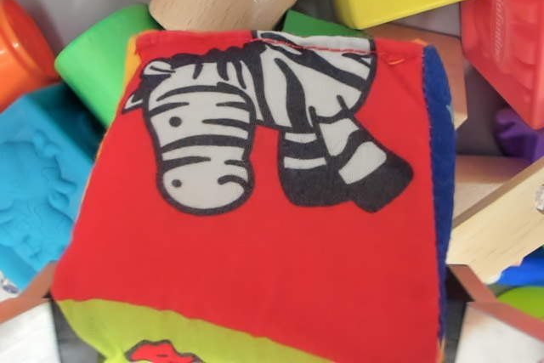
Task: Pick an object from the bin
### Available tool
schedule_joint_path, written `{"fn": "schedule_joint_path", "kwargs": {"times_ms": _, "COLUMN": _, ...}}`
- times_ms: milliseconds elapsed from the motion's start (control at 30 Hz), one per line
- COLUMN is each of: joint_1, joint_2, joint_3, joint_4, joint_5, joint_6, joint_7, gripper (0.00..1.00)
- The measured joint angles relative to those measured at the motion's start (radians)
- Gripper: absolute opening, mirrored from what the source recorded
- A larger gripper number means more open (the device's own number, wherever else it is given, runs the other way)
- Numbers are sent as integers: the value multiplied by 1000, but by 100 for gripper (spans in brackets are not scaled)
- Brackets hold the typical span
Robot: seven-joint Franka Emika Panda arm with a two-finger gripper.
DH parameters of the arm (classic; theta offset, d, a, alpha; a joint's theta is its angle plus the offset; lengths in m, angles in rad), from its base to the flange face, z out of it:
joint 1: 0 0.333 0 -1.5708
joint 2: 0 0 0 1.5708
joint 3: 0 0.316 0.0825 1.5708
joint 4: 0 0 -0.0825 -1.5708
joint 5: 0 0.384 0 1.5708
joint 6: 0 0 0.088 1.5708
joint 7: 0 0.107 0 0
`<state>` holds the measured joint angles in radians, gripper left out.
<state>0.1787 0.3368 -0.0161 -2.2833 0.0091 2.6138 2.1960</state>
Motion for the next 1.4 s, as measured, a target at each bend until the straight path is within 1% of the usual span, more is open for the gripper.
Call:
{"fn": "schedule_joint_path", "kwargs": {"times_ms": 867, "joint_1": 0, "joint_2": -4, "joint_3": 0, "joint_4": 0, "joint_5": 0, "joint_6": -3, "joint_7": 0, "gripper": 0}}
{"fn": "schedule_joint_path", "kwargs": {"times_ms": 1033, "joint_1": 0, "joint_2": -20, "joint_3": 0, "joint_4": 0, "joint_5": 0, "joint_6": -17, "joint_7": 0, "gripper": 0}}
{"fn": "schedule_joint_path", "kwargs": {"times_ms": 1400, "joint_1": 0, "joint_2": -83, "joint_3": 0, "joint_4": 0, "joint_5": 0, "joint_6": -79, "joint_7": 0, "gripper": 0}}
